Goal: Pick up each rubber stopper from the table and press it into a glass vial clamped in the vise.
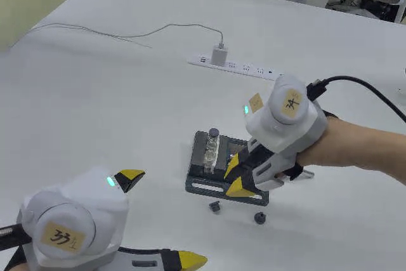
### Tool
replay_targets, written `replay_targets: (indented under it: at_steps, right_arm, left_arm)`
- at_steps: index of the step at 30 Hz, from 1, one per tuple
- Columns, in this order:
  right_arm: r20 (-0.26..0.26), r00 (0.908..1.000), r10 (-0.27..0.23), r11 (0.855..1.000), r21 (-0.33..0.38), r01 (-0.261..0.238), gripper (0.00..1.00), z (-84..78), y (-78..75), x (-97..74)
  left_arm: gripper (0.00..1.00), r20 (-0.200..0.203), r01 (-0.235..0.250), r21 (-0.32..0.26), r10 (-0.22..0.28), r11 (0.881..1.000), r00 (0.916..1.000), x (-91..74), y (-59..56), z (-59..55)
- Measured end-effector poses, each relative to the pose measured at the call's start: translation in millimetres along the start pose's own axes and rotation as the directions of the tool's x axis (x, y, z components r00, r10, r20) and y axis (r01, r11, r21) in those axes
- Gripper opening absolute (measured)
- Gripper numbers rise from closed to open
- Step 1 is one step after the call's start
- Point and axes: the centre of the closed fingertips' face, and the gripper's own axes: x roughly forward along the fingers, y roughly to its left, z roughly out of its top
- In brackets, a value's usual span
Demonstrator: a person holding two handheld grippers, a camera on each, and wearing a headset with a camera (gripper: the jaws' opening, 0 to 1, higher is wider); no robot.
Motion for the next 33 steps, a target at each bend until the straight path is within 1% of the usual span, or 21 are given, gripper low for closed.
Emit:
replay_targets:
  at_steps: [3, 5, 8, 12, 15, 18, 25, 28, 30, 31, 33]
  right_arm:
    - [-0.034, 0.9993, 0.015, 0.999, -0.052, -0.017, 0.06, -3.9, 2.6, 9.8]
    - [-0.042, 0.9989, 0.02, 0.998, -0.062, -0.022, 0.06, -4.7, 2.5, 13.7]
    - [-0.059, 0.9979, 0.027, 0.995, -0.097, -0.032, 0.04, -6.6, 1.8, 19.3]
    - [-0.065, 0.9972, 0.036, 0.994, -0.102, -0.043, 0.04, -7.8, 0.5, 23.0]
    - [-0.081, 0.9957, 0.045, 0.992, -0.111, -0.054, 0.04, -11.2, 0.5, 27.0]
    - [-0.09, 0.9949, 0.045, 0.992, -0.116, -0.055, 0.03, -13.4, -0.8, 31.2]
    - [-0.092, 0.9945, 0.049, 0.991, -0.118, -0.06, 0.03, -13.6, -2.3, 37.8]
    - [-0.086, 0.9947, 0.056, 0.993, -0.102, -0.065, 0.02, -13.0, -2.7, 39.8]
    - [-0.092, 0.9938, 0.063, 0.992, -0.105, -0.072, 0.0, -14.6, -2.1, 40.2]
    - [-0.079, 0.9946, 0.067, 0.993, -0.096, -0.075, 0.0, -12.4, -1.4, 40.3]
    - [-0.078, 0.9945, 0.069, 0.993, -0.087, -0.076, 0.0, -12.7, -1.5, 40.6]
  left_arm:
    - [0.93, -0.003, -0.002, -0.003, 0.002, 1.0, 1.0, -0.2, 0.3, -1.8]
    - [0.93, -0.005, -0.002, -0.005, 0.002, 1.0, 1.0, -0.6, 0.5, -2.4]
    - [0.93, -0.007, -0.004, -0.006, 0.004, 1.0, 1.0, -1.2, 0.8, -3.1]
    - [0.93, -0.012, -0.007, -0.01, 0.007, 1.0, 0.9999, -1.6, 2.7, -4.7]
    - [0.93, -0.014, -0.008, -0.012, 0.008, 1.0, 0.9999, -1.9, 4.0, -5.6]
    - [0.93, -0.016, -0.01, -0.015, 0.01, 1.0, 0.9998, -1.5, 4.7, -7.1]
    - [0.92, -0.02, -0.01, -0.021, 0.01, 1.0, 0.9997, -1.0, 4.4, -9.0]
    - [0.92, -0.021, -0.011, -0.024, 0.01, 1.0, 0.9997, -0.6, 4.6, -9.7]
    - [0.92, -0.023, -0.01, -0.024, 0.009, 1.0, 0.9997, -0.6, 4.8, -9.9]
    - [0.92, -0.024, -0.011, -0.025, 0.01, 1.0, 0.9997, -0.5, 5.1, -10.1]
    - [0.92, -0.025, -0.01, -0.028, 0.009, 1.0, 0.9997, 0.2, 5.4, -10.8]
